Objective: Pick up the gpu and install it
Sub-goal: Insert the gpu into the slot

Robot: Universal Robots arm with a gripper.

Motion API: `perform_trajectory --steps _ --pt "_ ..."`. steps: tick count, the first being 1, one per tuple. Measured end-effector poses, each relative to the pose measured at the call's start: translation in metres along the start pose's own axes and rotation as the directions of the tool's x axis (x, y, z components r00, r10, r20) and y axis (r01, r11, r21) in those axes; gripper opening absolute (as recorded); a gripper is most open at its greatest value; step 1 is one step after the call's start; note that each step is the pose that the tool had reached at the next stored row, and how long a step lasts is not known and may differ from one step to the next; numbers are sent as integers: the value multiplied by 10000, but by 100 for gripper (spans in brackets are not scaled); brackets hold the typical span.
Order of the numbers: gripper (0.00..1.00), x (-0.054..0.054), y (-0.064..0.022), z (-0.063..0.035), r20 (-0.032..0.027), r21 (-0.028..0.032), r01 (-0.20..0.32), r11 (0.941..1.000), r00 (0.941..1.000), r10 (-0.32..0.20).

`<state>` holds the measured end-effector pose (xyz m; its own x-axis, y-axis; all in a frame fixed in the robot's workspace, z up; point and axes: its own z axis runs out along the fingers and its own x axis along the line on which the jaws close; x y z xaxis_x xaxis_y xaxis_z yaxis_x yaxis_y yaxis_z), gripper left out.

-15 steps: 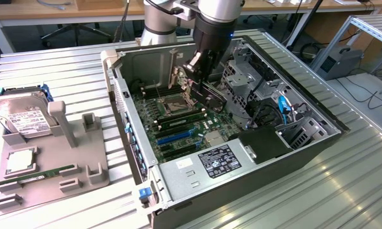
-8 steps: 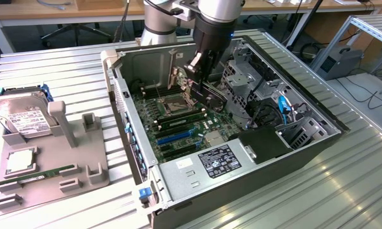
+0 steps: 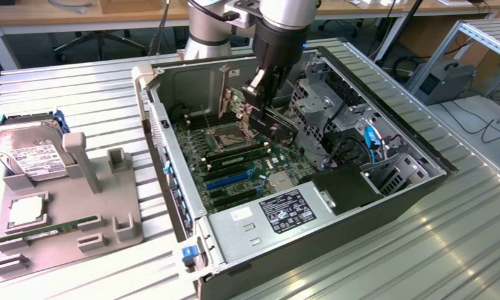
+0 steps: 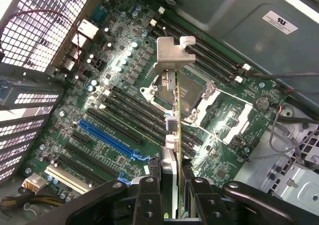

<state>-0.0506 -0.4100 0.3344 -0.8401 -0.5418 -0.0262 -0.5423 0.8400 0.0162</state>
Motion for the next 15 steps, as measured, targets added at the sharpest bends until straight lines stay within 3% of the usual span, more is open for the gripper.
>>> perform_trajectory --steps 15 --pt "27 0 0 2 -15 -15 759 9971 9971 -759"
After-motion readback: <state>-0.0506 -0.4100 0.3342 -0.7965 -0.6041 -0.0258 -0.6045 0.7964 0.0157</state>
